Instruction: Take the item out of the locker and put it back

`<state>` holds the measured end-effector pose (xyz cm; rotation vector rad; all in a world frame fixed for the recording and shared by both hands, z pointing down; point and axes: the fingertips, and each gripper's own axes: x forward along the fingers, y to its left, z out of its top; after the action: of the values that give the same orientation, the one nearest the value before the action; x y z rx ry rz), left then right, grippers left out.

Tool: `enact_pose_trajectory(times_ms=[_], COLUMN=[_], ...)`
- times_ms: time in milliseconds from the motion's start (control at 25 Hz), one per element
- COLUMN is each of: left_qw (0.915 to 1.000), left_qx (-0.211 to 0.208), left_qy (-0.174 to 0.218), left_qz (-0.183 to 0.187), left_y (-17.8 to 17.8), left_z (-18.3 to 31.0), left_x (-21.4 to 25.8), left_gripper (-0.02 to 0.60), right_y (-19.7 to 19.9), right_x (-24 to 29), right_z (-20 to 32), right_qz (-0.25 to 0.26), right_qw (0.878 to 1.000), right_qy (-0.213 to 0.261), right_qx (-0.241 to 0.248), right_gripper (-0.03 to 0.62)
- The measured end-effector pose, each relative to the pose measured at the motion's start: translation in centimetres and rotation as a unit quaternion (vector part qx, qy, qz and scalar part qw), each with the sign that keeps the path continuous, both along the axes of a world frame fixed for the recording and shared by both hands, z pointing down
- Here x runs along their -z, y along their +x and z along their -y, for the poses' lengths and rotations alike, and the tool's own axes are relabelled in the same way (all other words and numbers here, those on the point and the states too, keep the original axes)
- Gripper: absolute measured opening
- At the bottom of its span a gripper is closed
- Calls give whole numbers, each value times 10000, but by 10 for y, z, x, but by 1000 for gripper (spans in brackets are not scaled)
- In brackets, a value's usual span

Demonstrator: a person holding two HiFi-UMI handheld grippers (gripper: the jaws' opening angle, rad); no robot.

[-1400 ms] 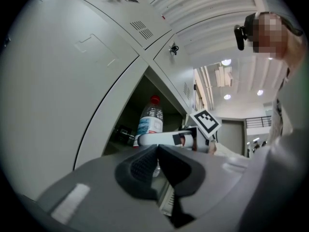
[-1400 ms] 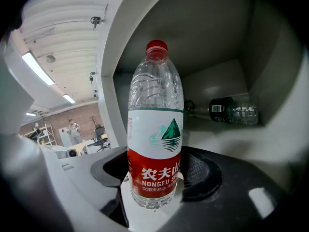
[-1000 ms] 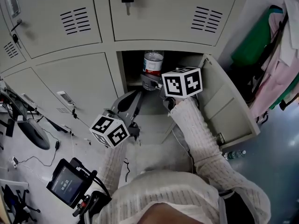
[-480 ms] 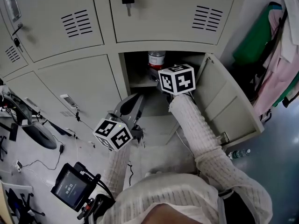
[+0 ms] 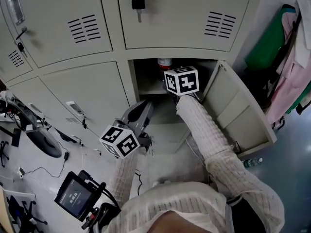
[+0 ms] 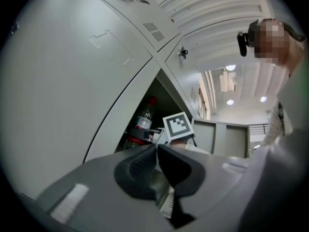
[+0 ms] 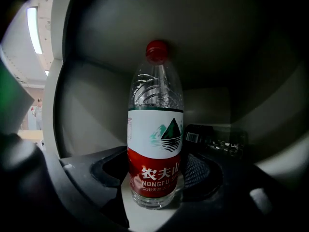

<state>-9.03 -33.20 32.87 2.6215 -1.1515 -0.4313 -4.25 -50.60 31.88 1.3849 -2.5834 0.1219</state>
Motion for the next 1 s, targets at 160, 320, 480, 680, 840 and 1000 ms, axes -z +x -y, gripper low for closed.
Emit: enact_pose_trajectory(times_ms=[160, 320, 480, 680, 840, 1000], left_qw=[10000, 10000, 9996, 9987, 9977, 9972], left_qx=[27, -22, -206, -367, -472, -503], left_qy=[-19, -47, 12, 7, -86, -74], left_qz=[14, 42, 207, 362, 479, 544], left_y=[-2, 0, 8, 14, 19, 27], left_z=[0, -1, -4, -9, -8, -10], left_x=[0, -3, -3, -5, -9, -7], left_gripper=[6, 6, 6, 6, 6, 6], right_y=[-3, -3, -5, 0, 10, 23], right_x=[-1, -1, -9, -7, 11, 21], right_z=[10, 11, 10, 4, -8, -33], right_qz=[71, -57, -273, -313, -40, 234], right_qw=[9999, 9999, 9996, 9993, 9986, 9971], right_qy=[26, 59, 1, 163, 467, 673], right_qx=[-85, -104, -34, -123, -260, -282], right_gripper=[314, 318, 318, 321, 324, 321])
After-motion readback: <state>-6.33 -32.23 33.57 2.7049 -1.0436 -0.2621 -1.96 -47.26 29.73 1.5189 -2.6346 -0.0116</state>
